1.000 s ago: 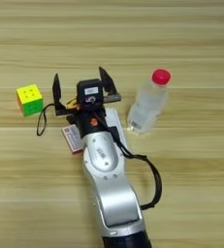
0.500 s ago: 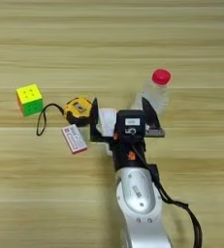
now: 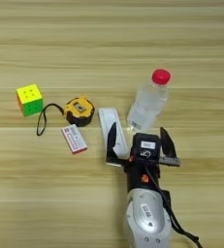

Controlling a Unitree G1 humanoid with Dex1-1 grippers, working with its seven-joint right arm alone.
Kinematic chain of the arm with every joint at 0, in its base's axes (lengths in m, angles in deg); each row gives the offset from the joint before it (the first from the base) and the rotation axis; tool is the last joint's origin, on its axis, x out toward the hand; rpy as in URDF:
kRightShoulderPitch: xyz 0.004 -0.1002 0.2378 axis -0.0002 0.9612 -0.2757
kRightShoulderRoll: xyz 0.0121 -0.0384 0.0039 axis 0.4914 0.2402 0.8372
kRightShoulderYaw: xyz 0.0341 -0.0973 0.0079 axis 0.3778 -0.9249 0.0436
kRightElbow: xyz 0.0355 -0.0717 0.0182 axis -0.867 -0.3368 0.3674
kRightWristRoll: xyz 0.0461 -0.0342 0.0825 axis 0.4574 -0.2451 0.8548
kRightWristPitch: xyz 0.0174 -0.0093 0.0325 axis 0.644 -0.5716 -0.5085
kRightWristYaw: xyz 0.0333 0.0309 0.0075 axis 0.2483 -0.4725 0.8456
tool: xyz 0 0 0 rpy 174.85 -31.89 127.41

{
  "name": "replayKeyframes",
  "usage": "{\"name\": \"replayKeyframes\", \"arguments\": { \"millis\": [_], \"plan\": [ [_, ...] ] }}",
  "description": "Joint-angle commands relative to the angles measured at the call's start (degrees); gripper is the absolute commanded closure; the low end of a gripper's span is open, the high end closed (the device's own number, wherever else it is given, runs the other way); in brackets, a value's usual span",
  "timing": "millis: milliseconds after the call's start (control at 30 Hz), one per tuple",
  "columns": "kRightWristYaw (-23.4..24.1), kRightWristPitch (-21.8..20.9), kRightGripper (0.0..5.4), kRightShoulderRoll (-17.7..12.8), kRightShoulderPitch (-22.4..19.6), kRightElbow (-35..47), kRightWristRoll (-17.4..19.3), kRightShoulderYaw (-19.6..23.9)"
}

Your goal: Move the objects on the table

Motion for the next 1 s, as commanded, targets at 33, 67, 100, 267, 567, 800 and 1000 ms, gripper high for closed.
{"name": "replayKeyframes", "arguments": {
  "millis": [33,67,100,267,567,800,1000],
  "plan": [
    [0.08,-1.02,0.02,-0.85,-3.89,-0.74,1.23,3.01],
    [0.02,-1.03,0.02,-1.06,-4.55,-1.62,1.41,3.74],
    [-0.20,-0.98,0.02,-1.31,-5.25,-2.47,1.64,4.38],
    [-0.98,-1.22,0.02,-2.70,-8.58,-5.86,2.52,6.88],
    [-2.51,-2.18,0.02,-5.05,-13.08,-10.41,3.11,8.68],
    [-3.13,-2.73,0.02,-6.21,-15.97,-13.41,3.30,9.49],
    [-3.59,-3.53,0.02,-7.09,-18.17,-16.15,3.00,9.62]
  ]
}}
